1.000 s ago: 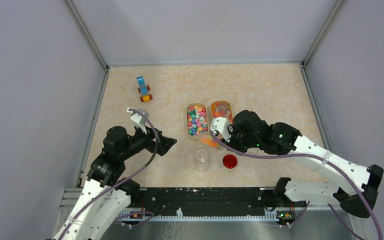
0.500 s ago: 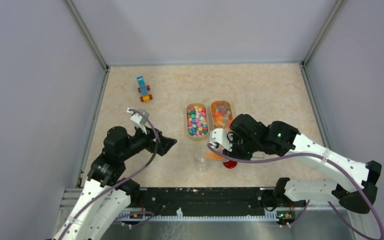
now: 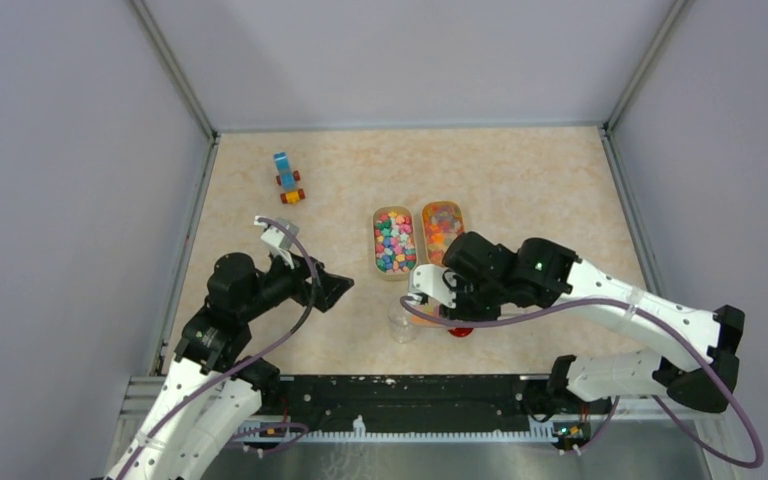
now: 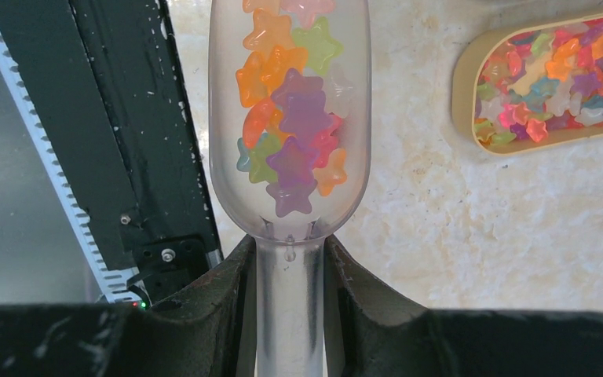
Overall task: Pack the candies
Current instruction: Place the fake candies in the packing bottle.
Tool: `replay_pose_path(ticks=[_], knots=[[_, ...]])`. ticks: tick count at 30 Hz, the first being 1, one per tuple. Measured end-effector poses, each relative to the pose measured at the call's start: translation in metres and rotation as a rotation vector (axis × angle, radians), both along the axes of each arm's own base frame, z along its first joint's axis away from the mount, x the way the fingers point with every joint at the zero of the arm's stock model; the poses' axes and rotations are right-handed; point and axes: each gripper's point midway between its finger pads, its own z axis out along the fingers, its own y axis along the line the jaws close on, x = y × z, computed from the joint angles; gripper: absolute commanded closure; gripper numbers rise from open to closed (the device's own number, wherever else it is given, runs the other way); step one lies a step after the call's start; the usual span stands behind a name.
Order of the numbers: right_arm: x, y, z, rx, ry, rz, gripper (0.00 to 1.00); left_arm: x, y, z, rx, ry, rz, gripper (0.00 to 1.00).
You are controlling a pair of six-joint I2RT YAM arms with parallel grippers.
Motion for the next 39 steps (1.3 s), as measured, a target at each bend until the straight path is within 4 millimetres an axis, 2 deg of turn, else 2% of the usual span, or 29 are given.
replay_pose_path(ticks=[11,39], knots=[[0.006,0.004,0.007,-0.061,-0.026,-0.023,1.0,-0.001,-0.001,0.0,0.0,0.0,-0.005,0.01],[0.011,0.004,0.001,-0.262,-0.107,-0.049,1.0,-0.001,-0.001,-0.002,0.001,0.002,-0.006,0.01]])
